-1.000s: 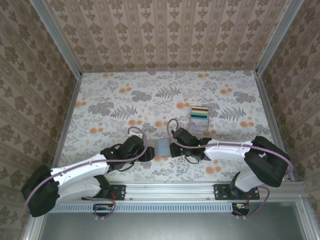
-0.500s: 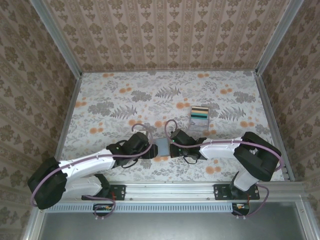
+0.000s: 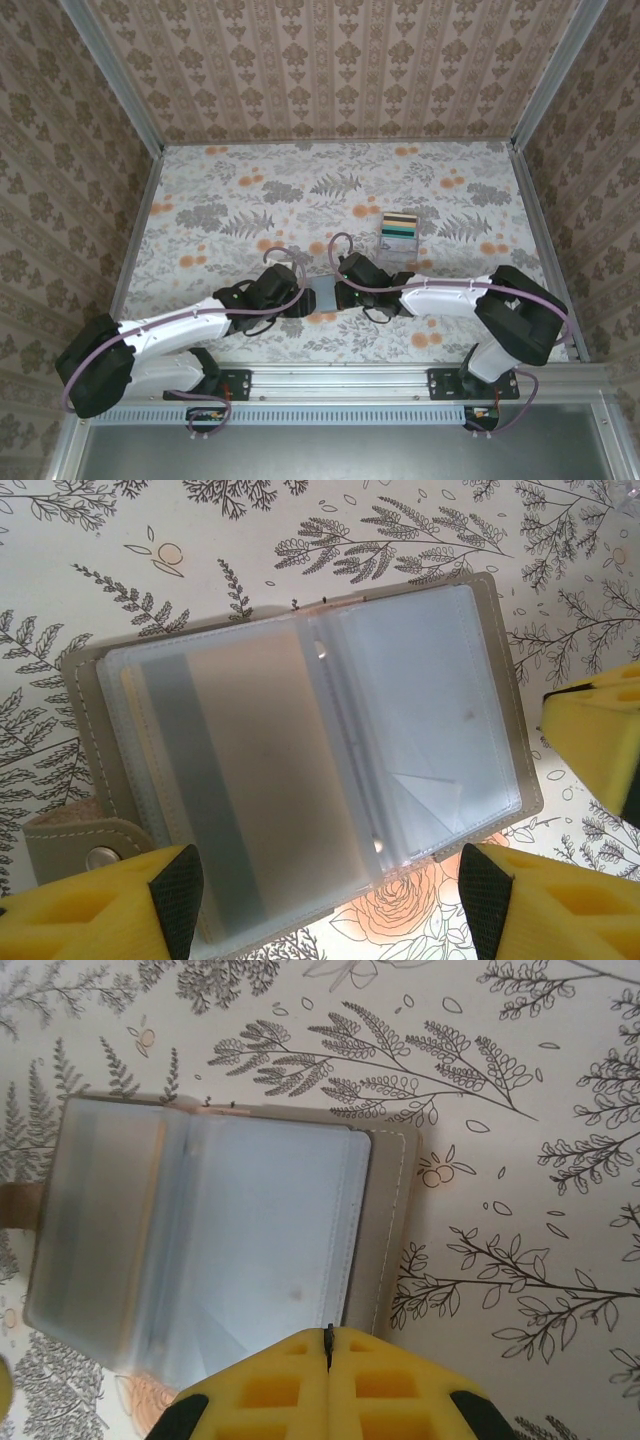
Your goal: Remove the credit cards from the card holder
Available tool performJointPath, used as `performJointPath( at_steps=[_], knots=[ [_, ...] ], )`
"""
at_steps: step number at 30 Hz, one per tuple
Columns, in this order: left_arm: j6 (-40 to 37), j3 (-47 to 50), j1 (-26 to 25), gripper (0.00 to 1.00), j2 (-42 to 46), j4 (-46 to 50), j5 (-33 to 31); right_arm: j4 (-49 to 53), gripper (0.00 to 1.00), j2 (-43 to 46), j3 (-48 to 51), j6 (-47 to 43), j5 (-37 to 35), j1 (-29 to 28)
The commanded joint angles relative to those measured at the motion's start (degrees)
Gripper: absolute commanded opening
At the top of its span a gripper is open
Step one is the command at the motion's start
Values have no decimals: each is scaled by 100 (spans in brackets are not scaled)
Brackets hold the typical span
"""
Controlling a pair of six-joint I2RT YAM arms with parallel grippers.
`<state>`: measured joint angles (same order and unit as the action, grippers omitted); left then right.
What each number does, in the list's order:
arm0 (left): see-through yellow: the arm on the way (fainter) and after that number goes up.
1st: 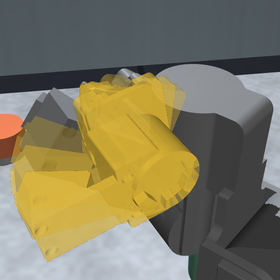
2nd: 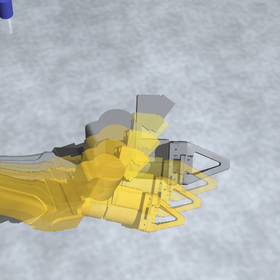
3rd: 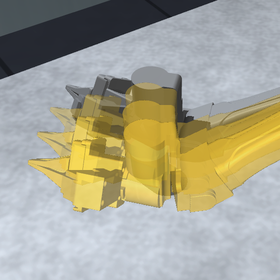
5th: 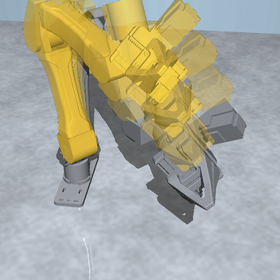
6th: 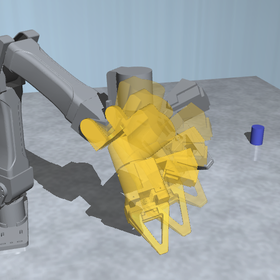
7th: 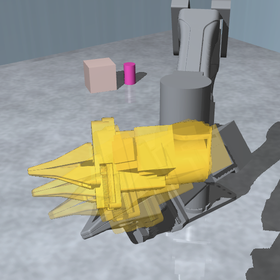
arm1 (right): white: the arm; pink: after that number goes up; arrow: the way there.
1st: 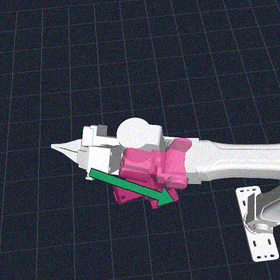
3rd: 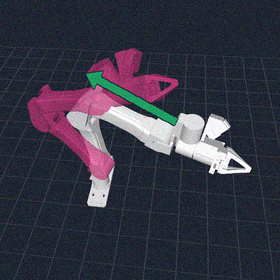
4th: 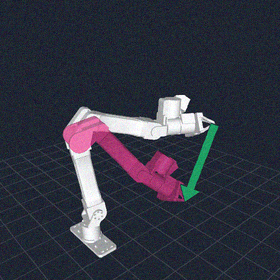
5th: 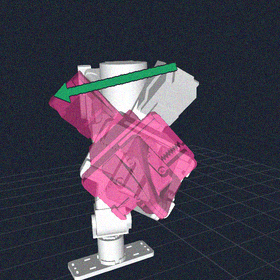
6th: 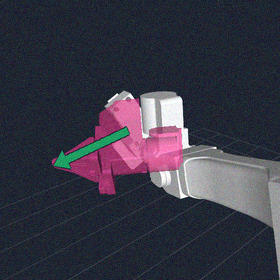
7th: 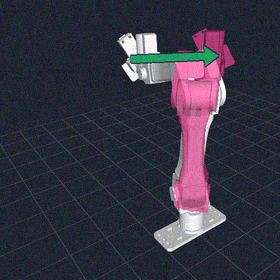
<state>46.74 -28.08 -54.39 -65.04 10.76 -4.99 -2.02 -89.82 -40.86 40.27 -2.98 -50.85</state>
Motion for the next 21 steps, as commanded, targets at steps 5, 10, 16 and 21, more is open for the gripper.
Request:
performJointPath(
  at_steps=[5, 10, 16, 21],
  knots=[
    [-42, -119, 41, 72, -59, 36, -28, 26, 0, -337, -30, -64, -122, -38],
    [-43, -95, 118, 71, -214, -65, 108, 9, 0, -378, 43, 11, -123, -37],
    [-37, -127, 156, 71, -356, -22, 97, -40, 0, -451, 52, 78, -47, -37],
    [18, -99, 214, 71, -405, 131, -29, -53, 0, -456, 49, 95, -27, -36]
  ],
)
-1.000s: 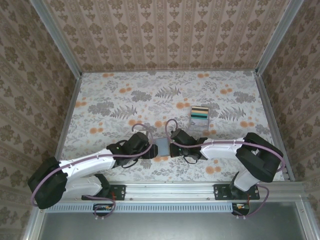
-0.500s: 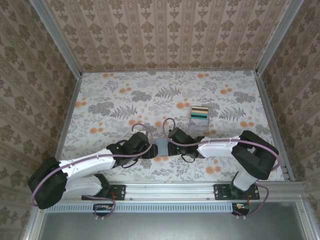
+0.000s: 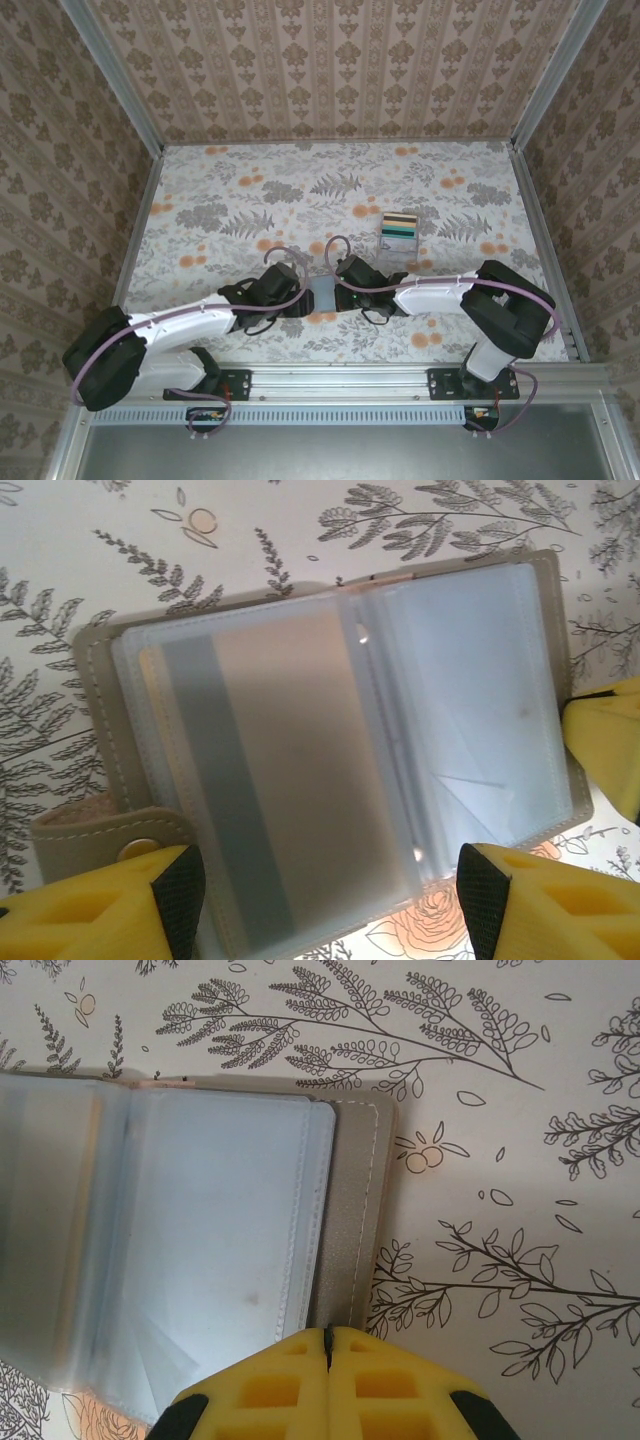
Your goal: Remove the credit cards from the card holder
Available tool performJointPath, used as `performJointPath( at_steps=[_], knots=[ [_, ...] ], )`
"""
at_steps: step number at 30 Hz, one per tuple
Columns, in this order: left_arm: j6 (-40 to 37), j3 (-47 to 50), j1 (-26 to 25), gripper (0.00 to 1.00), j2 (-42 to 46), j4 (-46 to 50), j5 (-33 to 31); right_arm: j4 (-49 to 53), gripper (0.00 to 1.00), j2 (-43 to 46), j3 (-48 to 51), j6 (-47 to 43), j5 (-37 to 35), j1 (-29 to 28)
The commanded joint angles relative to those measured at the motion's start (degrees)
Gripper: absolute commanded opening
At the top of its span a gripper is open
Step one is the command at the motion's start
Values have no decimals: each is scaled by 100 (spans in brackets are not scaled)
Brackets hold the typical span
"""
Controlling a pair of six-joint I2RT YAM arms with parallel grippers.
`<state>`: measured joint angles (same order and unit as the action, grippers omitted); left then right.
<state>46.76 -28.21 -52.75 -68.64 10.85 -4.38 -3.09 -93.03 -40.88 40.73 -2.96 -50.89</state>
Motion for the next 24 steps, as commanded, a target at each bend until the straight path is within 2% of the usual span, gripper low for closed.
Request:
performJointPath(
  at_steps=[1, 13, 24],
  knots=[
    [33, -63, 65, 71, -52, 102, -73, 54, 0, -144, 45, 49, -29, -33],
    [44, -31, 88, 71, -404, -163, 123, 80, 0, -127, -12, 67, 33, -69],
    [-53, 30, 94, 72, -219, -794, 614, 125, 0, -188, -58, 58, 33, -89]
  ],
)
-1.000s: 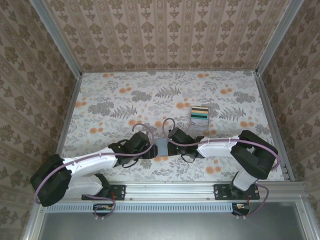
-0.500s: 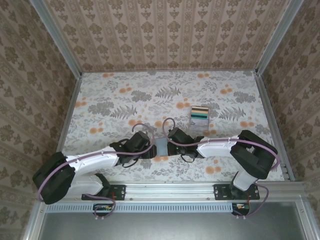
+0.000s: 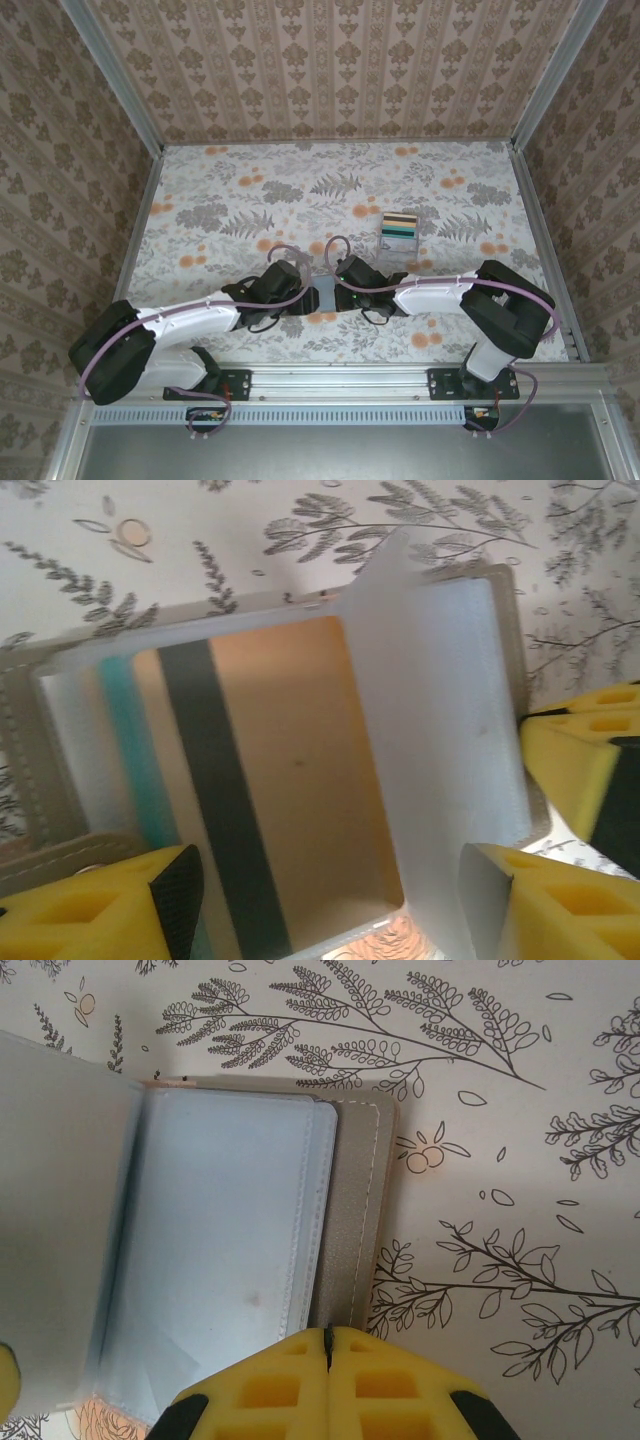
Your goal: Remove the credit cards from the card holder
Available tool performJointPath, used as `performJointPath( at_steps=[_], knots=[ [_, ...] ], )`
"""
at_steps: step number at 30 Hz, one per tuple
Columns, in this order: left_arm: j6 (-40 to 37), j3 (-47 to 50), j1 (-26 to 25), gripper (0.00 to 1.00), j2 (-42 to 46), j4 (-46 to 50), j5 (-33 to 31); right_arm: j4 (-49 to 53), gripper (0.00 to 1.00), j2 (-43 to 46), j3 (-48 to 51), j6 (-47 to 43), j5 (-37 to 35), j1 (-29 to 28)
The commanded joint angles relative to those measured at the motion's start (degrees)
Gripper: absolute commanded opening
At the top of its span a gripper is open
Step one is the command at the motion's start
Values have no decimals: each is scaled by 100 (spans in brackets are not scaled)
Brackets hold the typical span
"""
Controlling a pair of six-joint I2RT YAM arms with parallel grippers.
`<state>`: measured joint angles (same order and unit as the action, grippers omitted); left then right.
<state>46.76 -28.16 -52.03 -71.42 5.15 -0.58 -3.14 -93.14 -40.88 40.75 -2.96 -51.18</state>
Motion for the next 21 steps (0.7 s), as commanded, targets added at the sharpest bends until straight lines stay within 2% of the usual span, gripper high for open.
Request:
performJointPath(
  at_steps=[1, 9, 18, 21],
  knots=[
    [-62, 21, 17, 72, 58, -231, 242, 133, 0, -173, -58, 58, 34, -59],
    [-122, -84, -41, 75, 235, -202, 278, 141, 0, -169, -60, 38, 32, -59],
    [-159, -170, -123, 58, 152, -749, 581, -170, 0, 234, 217, 83, -179, -60],
    [-127, -255, -163, 57, -101, -935, 627, -197, 0, 638, 379, 84, -453, -55]
  ],
)
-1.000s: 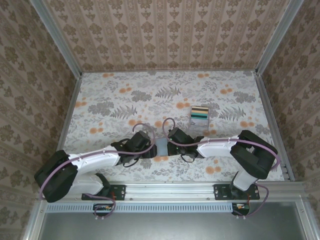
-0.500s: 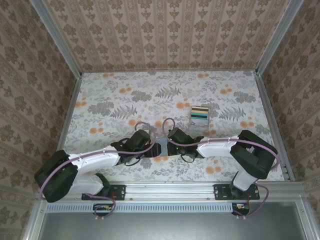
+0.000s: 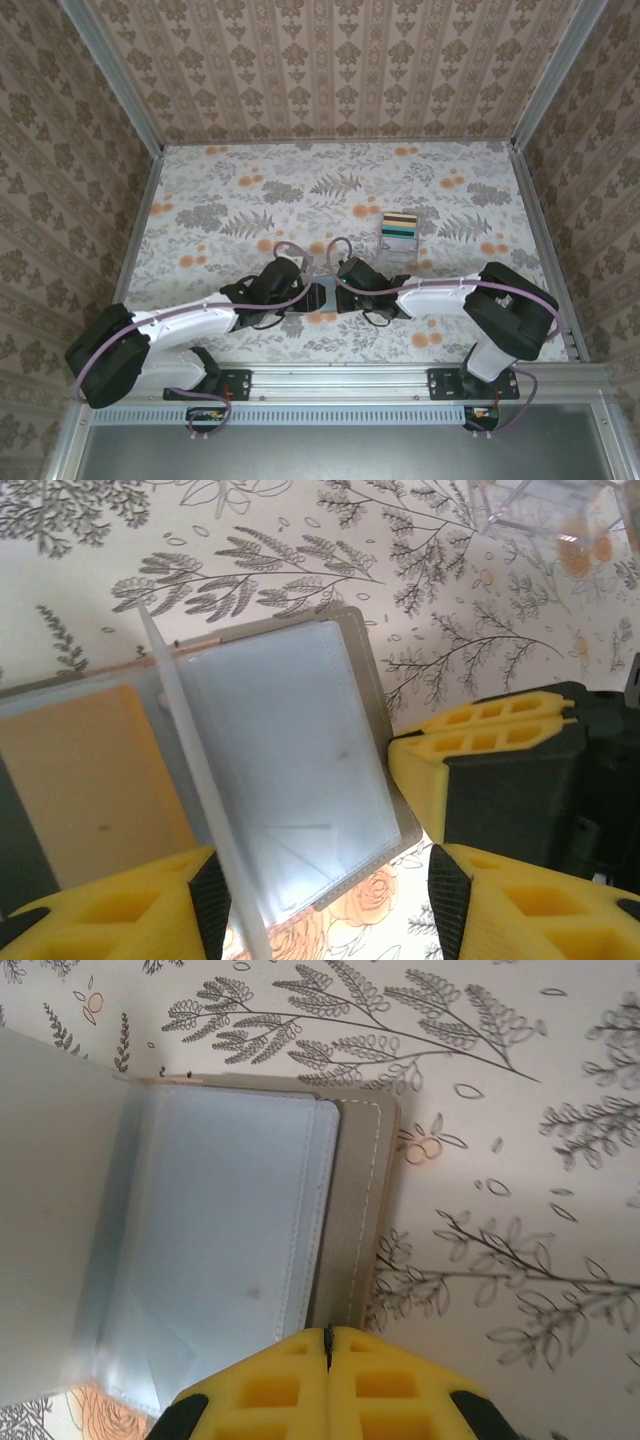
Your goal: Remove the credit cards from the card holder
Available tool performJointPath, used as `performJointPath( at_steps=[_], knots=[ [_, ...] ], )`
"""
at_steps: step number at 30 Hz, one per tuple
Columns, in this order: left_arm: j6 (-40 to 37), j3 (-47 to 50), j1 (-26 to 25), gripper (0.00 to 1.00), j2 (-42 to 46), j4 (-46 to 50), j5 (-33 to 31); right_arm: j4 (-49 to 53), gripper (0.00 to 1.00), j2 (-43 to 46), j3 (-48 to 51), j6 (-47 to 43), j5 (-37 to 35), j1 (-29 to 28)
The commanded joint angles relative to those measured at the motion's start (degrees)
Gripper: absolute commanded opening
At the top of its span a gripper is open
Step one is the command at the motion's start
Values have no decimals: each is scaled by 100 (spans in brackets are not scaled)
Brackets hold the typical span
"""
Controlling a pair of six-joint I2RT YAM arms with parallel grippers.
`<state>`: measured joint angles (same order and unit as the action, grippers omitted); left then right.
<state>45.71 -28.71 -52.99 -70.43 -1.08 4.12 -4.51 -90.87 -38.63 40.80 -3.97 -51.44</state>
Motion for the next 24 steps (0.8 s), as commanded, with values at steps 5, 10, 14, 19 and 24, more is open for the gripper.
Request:
performJointPath(
  at_steps=[5, 10, 14, 19, 24],
  knots=[
    [89, -334, -217, 53, -714, -672, 248, -11, 0, 1051, 390, 4, -679, -23],
    [166, -410, -352, 52, -1017, -807, 228, 203, 0, 1241, 289, -98, -628, -14],
    [64, -306, -284, 50, -632, -462, -25, 170, 0, 1160, 178, -135, -438, -19],
    [-35, 45, 58, 40, 172, 102, -249, 175, 0, 741, -182, -212, -64, -58],
    [-63, 498, 518, 23, 830, 563, -313, 152, 0, 301, -644, -195, 190, -208]
  ],
)
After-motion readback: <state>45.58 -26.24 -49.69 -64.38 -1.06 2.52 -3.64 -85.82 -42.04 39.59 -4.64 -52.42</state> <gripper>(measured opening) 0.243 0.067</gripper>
